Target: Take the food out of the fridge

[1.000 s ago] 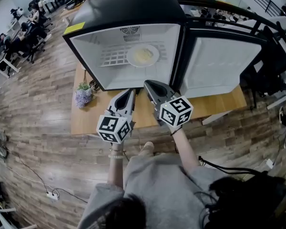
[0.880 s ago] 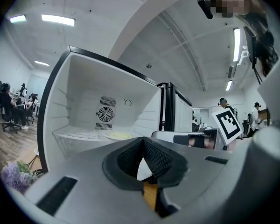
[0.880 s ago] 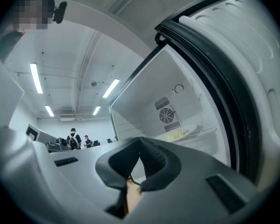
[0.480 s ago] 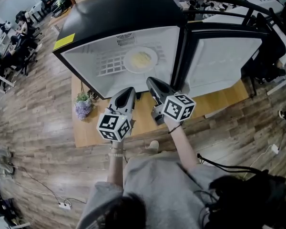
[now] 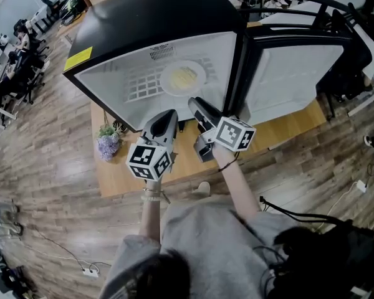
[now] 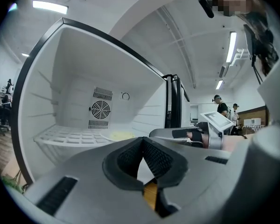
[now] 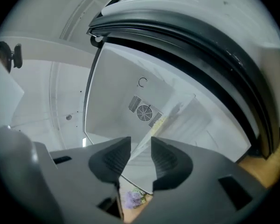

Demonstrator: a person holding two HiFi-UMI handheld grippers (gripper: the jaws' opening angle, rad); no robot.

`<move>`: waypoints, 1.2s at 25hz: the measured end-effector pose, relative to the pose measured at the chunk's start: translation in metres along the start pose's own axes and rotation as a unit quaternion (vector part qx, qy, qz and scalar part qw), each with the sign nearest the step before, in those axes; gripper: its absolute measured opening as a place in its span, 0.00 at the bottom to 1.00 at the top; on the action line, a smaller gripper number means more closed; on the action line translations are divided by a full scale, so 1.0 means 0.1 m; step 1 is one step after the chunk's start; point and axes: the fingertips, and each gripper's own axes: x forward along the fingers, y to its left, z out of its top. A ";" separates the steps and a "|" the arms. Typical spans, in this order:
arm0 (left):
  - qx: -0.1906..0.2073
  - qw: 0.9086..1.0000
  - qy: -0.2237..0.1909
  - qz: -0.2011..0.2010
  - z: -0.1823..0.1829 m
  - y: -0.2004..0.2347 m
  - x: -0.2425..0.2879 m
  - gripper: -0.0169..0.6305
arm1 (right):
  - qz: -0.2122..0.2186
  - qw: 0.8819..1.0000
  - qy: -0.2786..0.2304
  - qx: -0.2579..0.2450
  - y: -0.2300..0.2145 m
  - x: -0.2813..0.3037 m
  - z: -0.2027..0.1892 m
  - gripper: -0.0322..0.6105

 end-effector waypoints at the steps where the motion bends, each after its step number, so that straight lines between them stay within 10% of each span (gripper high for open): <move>1: 0.000 1.000 0.001 -0.002 -0.01 0.01 0.01 0.04 | -0.005 1.000 -0.003 0.007 -0.02 0.01 0.00 0.26; 30: 0.004 1.000 0.007 -0.020 -0.01 0.30 0.20 0.04 | -0.038 0.962 -0.074 0.261 -0.36 0.35 0.09 0.21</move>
